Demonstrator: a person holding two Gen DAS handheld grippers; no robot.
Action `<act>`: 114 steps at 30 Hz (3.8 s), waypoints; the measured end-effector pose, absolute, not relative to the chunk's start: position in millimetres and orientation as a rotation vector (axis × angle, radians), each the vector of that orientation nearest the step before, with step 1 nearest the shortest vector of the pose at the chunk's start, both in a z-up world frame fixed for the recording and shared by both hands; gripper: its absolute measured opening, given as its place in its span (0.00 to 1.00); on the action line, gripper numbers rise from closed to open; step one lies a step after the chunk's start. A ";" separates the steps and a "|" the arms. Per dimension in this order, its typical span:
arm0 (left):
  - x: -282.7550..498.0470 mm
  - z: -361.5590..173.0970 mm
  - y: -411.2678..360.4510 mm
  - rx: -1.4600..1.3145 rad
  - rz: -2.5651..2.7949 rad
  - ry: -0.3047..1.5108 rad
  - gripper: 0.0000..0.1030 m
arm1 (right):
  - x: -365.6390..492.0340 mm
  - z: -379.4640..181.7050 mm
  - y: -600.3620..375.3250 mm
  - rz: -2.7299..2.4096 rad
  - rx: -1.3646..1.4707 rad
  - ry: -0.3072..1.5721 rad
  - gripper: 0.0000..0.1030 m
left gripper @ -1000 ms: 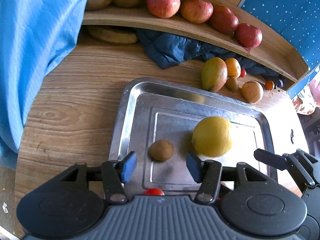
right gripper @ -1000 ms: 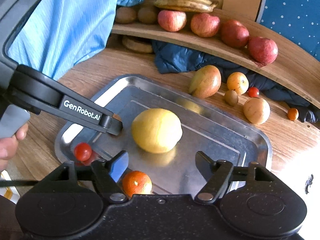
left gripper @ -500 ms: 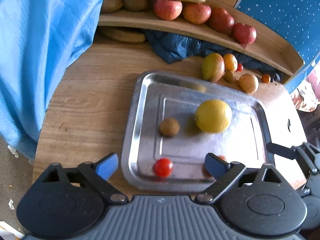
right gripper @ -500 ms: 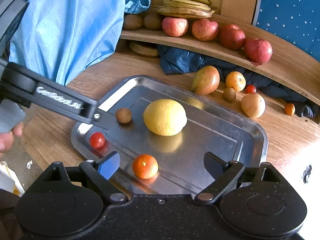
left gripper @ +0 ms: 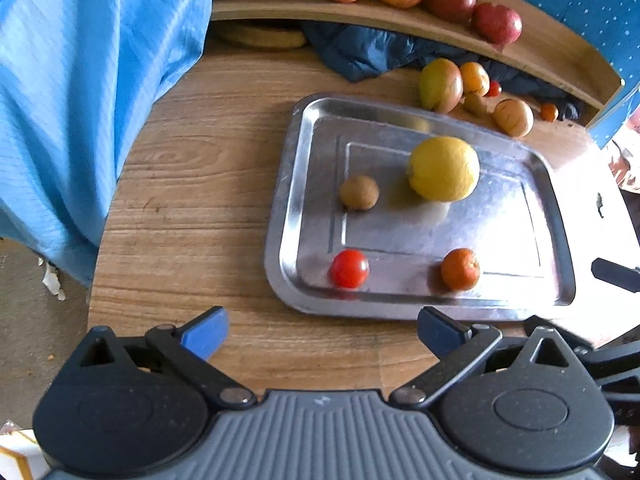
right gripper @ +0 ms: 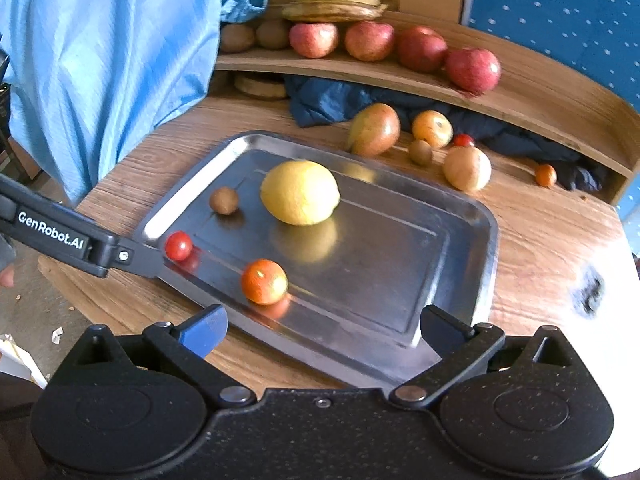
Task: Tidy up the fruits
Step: 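Lift both open tools away from the tray, then reach the left tool to the green-yellow mango while the right tool reaches the small brown kiwi, then close the left tool on the mango while the right tool grasps the small brown kiwi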
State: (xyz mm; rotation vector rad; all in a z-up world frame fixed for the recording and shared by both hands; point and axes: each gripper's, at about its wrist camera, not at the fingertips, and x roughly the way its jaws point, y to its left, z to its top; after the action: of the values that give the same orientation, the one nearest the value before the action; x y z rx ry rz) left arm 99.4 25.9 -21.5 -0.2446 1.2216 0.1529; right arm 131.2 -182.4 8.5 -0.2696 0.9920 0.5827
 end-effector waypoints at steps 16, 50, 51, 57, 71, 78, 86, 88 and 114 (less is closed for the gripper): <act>118.2 -6.6 15.6 -0.156 0.171 1.197 0.99 | 134.4 13.8 -214.7 0.470 -0.232 0.994 0.99; 237.3 -14.4 20.8 -0.157 0.094 1.149 0.99 | 208.9 2.3 -206.3 0.344 -0.159 0.973 0.99; 241.5 -14.9 20.5 -0.159 0.091 1.147 0.99 | 211.4 1.4 -205.4 0.342 -0.158 0.975 0.99; 267.9 -19.9 17.8 -0.161 0.058 1.139 0.99 | 224.6 -4.7 -201.9 0.322 -0.154 0.989 0.99; 315.3 -36.0 6.2 -0.233 -0.060 1.130 0.99 | 247.7 -5.3 -180.3 0.310 -0.254 0.901 0.99; 331.9 -42.1 1.8 -0.266 -0.130 1.132 0.99 | 263.4 -10.9 -168.2 0.315 -0.305 0.894 0.96; 348.3 -49.7 3.7 -0.311 -0.169 1.135 0.99 | 285.2 -16.9 -150.9 0.343 -0.373 0.870 0.84; 351.5 -52.2 5.3 -0.321 -0.177 1.139 0.99 | 289.9 -19.3 -145.6 0.358 -0.396 0.863 0.80; 362.2 -65.1 9.6 -0.378 -0.256 1.158 0.64 | 318.4 -45.9 -110.0 0.460 -0.545 0.904 0.42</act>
State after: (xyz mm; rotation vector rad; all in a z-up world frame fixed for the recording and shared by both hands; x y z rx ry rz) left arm 362.2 9.6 -65.1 -0.3782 1.1581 -0.2557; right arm 318.4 -110.0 -45.9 -0.5447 0.9038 0.4599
